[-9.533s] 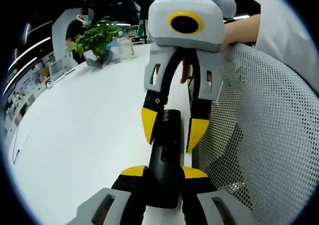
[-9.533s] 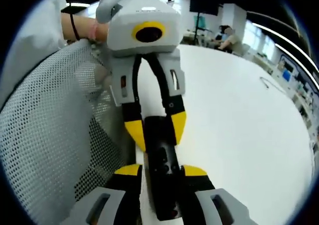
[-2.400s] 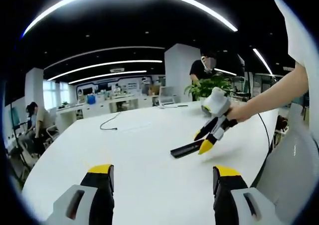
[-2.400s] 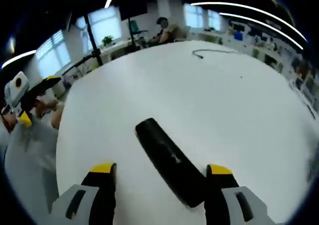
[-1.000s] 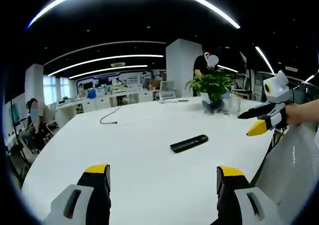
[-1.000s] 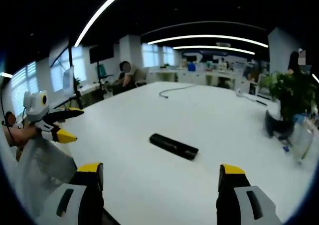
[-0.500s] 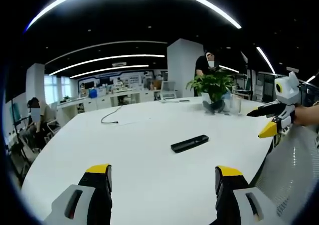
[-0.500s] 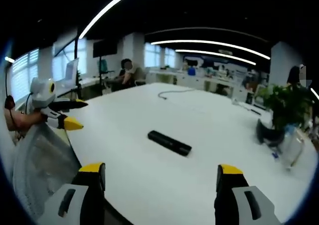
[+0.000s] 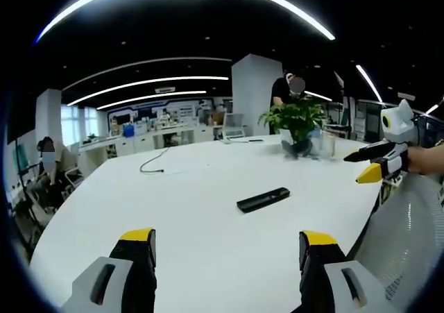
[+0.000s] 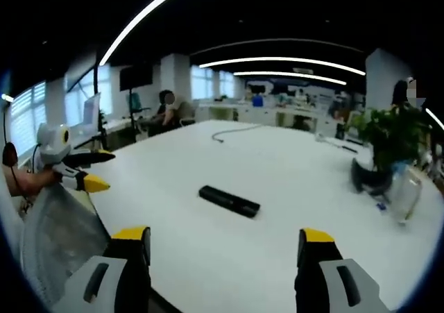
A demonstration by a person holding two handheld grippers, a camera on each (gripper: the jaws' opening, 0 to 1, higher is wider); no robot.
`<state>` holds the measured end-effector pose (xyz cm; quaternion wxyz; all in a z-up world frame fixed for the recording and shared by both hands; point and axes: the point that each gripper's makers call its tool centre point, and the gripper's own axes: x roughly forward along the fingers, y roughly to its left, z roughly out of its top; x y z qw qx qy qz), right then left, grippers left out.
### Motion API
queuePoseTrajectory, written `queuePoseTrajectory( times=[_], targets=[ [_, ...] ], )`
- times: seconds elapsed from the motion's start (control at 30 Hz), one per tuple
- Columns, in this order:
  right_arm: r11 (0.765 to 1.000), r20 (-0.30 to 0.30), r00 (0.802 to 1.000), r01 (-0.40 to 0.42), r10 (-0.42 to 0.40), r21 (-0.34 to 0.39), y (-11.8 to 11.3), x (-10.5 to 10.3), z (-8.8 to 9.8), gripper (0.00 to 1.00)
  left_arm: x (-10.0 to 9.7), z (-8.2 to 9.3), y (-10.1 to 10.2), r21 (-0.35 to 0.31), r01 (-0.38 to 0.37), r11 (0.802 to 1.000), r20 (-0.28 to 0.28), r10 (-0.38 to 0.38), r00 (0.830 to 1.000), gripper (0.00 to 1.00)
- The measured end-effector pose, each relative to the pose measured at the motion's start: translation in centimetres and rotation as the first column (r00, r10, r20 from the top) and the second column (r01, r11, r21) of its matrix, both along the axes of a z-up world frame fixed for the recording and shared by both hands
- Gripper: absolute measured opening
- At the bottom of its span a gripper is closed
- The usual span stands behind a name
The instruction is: Press the specified remote control buttons in sequence, fully releasing each button before pressing the next.
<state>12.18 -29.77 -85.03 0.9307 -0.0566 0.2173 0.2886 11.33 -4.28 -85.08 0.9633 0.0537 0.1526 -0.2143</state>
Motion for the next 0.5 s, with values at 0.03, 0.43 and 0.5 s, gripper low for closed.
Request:
queuePoseTrajectory(
  times=[0.03, 0.43, 0.5],
  targets=[
    [1.000, -0.002, 1.000, 0.002, -0.002, 0.002, -0.03, 0.01, -0.02, 0.86, 0.00, 0.01, 0.00, 0.000, 0.000, 1.000, 0.000, 0.000, 1.000, 0.88],
    [1.000, -0.015, 1.000, -0.007, 0.007, -0.009, 0.00, 0.00, -0.38, 0.85, 0.03, 0.08, 0.09, 0.002, -0.002, 1.000, 0.001, 0.002, 1.000, 0.88],
    [1.000, -0.019, 1.000, -0.008, 0.008, -0.011, 0.01, -0.01, -0.46, 0.85, 0.04, 0.13, 0.07, -0.002, -0.001, 1.000, 0.002, 0.001, 1.000, 0.87]
  ],
)
